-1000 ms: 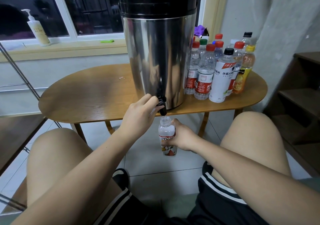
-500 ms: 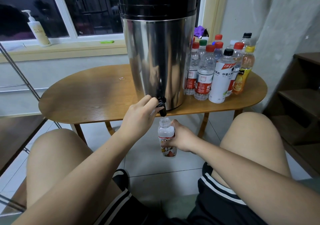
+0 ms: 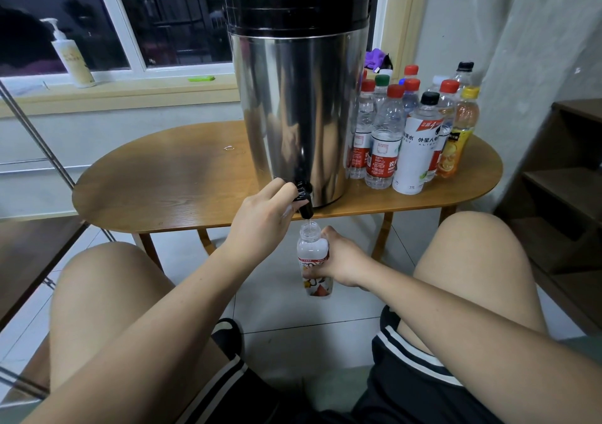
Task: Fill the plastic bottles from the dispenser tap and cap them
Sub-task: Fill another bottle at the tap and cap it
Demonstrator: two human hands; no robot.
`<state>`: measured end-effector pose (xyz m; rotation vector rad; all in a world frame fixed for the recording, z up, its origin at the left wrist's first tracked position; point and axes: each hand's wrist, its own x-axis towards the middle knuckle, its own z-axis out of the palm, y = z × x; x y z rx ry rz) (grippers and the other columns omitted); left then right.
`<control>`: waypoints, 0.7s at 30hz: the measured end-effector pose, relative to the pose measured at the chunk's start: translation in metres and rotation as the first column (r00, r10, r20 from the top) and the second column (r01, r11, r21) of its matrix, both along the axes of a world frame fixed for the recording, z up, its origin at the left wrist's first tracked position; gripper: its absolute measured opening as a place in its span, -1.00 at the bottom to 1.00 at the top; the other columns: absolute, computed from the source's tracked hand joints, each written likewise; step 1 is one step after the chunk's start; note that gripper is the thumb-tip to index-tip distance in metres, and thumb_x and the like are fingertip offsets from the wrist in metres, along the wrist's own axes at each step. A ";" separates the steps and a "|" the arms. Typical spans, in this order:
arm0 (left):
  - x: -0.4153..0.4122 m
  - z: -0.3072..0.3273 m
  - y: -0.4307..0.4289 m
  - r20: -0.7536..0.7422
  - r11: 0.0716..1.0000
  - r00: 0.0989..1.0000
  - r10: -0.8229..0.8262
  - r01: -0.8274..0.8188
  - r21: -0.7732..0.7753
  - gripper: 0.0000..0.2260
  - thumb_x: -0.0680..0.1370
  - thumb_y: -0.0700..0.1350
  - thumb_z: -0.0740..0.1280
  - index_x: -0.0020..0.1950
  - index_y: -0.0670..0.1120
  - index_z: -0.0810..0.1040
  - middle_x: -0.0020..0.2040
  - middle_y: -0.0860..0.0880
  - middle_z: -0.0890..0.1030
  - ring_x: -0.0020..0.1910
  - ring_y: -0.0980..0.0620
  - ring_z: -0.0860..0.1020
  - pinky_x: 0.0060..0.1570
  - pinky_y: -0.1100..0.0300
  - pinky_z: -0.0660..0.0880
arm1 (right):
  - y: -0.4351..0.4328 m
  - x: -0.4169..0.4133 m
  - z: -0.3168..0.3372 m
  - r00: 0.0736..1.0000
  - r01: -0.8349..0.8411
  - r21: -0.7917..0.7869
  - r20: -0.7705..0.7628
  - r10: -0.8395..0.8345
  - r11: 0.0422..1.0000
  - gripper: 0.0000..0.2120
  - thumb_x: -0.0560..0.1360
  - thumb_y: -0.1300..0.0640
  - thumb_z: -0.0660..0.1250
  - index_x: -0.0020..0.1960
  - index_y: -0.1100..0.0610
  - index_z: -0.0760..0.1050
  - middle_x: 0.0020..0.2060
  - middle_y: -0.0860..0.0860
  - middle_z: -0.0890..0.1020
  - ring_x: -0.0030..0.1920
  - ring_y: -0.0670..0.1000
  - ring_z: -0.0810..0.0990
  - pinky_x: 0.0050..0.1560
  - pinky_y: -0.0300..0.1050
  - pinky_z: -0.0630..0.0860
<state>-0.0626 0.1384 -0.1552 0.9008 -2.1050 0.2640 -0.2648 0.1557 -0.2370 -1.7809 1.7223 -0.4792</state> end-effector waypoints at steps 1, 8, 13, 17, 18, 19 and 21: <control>0.000 0.000 0.000 -0.001 1.000 1.000 0.001 -0.001 -0.001 -0.78 0.70 -0.10 0.38 -0.03 -0.22 0.49 -0.12 -0.12 0.48 -0.34 -0.23 0.39 -0.49 -0.08 0.45 | 0.000 0.000 0.000 1.000 0.000 0.002 -0.002 0.000 1.000 -0.16 0.30 -0.16 0.72 0.38 -0.05 0.31 0.20 -0.03 0.64 0.14 0.08 0.64 0.12 0.07 0.67; -0.002 0.002 0.004 -0.008 1.000 1.000 0.003 -0.003 0.011 -0.80 0.64 -0.22 0.49 -0.05 -0.22 0.49 -0.14 -0.10 0.47 -0.36 -0.17 0.38 -0.50 -0.07 0.45 | 0.001 -0.001 0.000 1.000 -0.006 0.003 -0.004 0.006 1.000 -0.14 0.30 -0.17 0.72 0.40 -0.06 0.30 0.21 -0.03 0.63 0.15 0.08 0.64 0.14 0.09 0.67; 0.000 -0.001 0.000 -0.015 1.000 1.000 -0.004 0.004 0.000 -0.78 0.70 -0.11 0.39 -0.04 -0.20 0.47 -0.14 -0.11 0.46 -0.35 -0.23 0.38 -0.49 -0.10 0.46 | 0.002 0.000 0.001 1.000 -0.005 0.000 0.015 0.005 1.000 -0.18 0.29 -0.15 0.72 0.36 -0.04 0.33 0.15 -0.04 0.64 0.12 0.06 0.64 0.10 0.05 0.66; -0.001 0.000 -0.001 -0.014 1.000 1.000 0.004 -0.004 0.003 -0.78 0.68 -0.14 0.43 -0.04 -0.19 0.45 -0.14 -0.11 0.46 -0.34 -0.23 0.37 -0.50 -0.08 0.44 | 0.002 0.000 0.000 1.000 -0.002 -0.002 0.021 0.002 1.000 -0.20 0.29 -0.14 0.73 0.35 -0.02 0.34 0.13 -0.04 0.64 0.11 0.06 0.64 0.11 0.05 0.66; -0.001 0.000 0.000 -0.014 1.000 1.000 0.006 -0.006 0.003 -0.78 0.67 -0.17 0.45 -0.05 -0.20 0.46 -0.14 -0.12 0.47 -0.34 -0.22 0.37 -0.50 -0.07 0.44 | 0.002 0.000 0.001 1.000 -0.004 -0.002 0.020 0.004 1.000 -0.19 0.30 -0.14 0.73 0.35 -0.02 0.34 0.14 -0.04 0.64 0.12 0.06 0.64 0.12 0.05 0.66; -0.002 0.001 0.001 -0.016 1.000 1.000 0.005 -0.005 0.004 -0.78 0.66 -0.18 0.47 -0.05 -0.20 0.46 -0.14 -0.12 0.48 -0.34 -0.21 0.37 -0.50 -0.05 0.43 | 0.002 0.000 0.000 1.000 -0.005 -0.003 0.018 0.005 1.000 -0.19 0.30 -0.14 0.73 0.35 -0.02 0.34 0.14 -0.03 0.64 0.12 0.07 0.64 0.12 0.06 0.66; -0.002 0.001 0.001 -0.020 1.000 1.000 0.006 -0.006 0.005 -0.78 0.66 -0.19 0.47 -0.05 -0.20 0.46 -0.14 -0.12 0.49 -0.34 -0.20 0.37 -0.50 -0.04 0.42 | 0.001 0.000 0.001 1.000 -0.005 -0.007 0.012 0.005 1.000 -0.19 0.29 -0.15 0.72 0.35 -0.02 0.34 0.15 -0.03 0.65 0.12 0.07 0.64 0.11 0.04 0.65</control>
